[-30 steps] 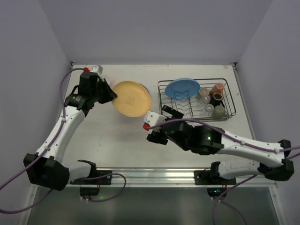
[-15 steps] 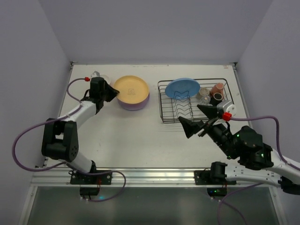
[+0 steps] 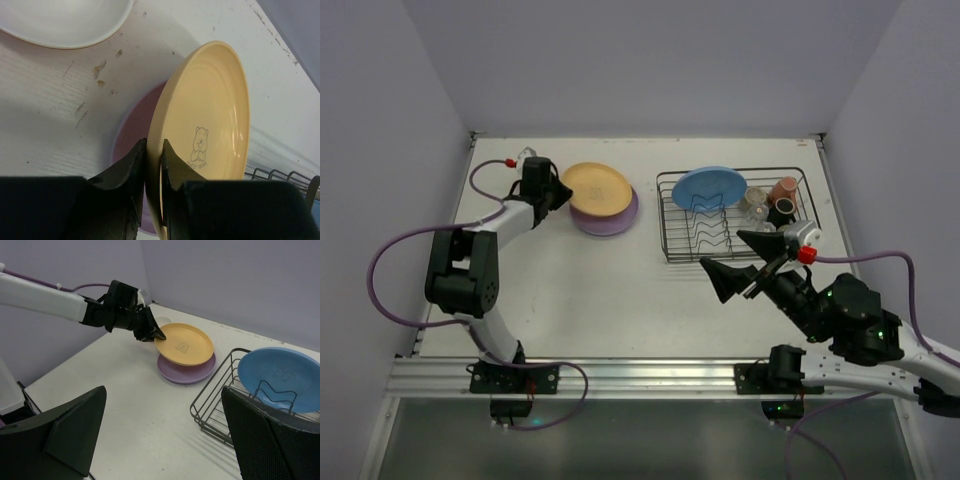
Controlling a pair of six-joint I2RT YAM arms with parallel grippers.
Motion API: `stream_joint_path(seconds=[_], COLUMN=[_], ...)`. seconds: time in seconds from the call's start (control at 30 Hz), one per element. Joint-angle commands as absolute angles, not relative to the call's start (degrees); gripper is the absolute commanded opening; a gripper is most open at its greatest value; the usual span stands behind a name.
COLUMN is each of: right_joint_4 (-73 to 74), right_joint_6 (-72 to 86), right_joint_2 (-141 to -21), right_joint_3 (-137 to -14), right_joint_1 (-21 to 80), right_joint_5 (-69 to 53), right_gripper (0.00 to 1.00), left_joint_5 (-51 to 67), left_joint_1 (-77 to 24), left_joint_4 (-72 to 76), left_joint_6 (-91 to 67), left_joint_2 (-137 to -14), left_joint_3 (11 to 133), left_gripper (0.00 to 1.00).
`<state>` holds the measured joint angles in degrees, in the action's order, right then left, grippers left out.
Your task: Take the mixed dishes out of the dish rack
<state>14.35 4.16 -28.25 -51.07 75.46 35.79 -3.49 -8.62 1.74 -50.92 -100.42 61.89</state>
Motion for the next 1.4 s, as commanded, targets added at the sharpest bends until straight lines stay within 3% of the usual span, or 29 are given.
stream_joint_path(seconds=[0.0, 0.5, 0.7, 0.83, 0.97, 1.13, 1.27, 1.33, 1.37], right_joint_4=[12.04, 11.16, 10.72, 10.55, 10.9, 10.63, 14.13, 21.66, 23.19], right_joint_6=[4.48, 3.6, 3.43, 2.99, 2.46, 2.63, 8.77, 14.38, 19.2], right_joint_2=[-29.18, -29.62, -30.14, -30.67, -30.76, -29.88, -34.72, -40.41, -42.69], right_joint_3=[-50.89, -50.98, -50.98, -51.33, -52.21, -51.68, -54.31, -59.38, -60.72], right_joint_1=[75.59, 75.59, 75.59, 75.59, 75.59, 75.59, 72.09, 63.33, 50.93], right_joint_5=[34.98, 34.89, 34.72, 34.28, 34.28, 34.45, 44.3, 32.24, 16.33], right_gripper=[0.99, 0.99, 0.99, 0.99, 0.99, 0.99, 0.99, 0.99, 0.99], left_joint_5=[-6.15, -9.67, -14.58, -18.71, -20.3, -18.38, -18.46, -19.68, -20.12], left_joint_1=[-8.52, -12.13, -13.44, -15.03, -16.08, -16.17, -17.57, -19.5, -20.21], left_joint_4=[2.03, -9.31, -14.58, -20.82, -23.47, -23.82, -24.61, -25.05, -25.48], left_joint_6=[-48.69, -46.14, -44.21, -41.93, -41.57, -41.92, -42.01, -41.92, -41.84], left_joint_2=[-101.24, -104.33, -102.39, -104.06, -105.29, -106.79, -103.45, -98.46, -94.09], left_joint_3=[65.65, 70.66, 71.8, 76.97, 78.14, 78.4, 78.13, 77.52, 76.56], left_gripper=[0.19, 0.25, 0.41, 0.39, 0.29, 0.27, 0.29, 0.35, 0.51])
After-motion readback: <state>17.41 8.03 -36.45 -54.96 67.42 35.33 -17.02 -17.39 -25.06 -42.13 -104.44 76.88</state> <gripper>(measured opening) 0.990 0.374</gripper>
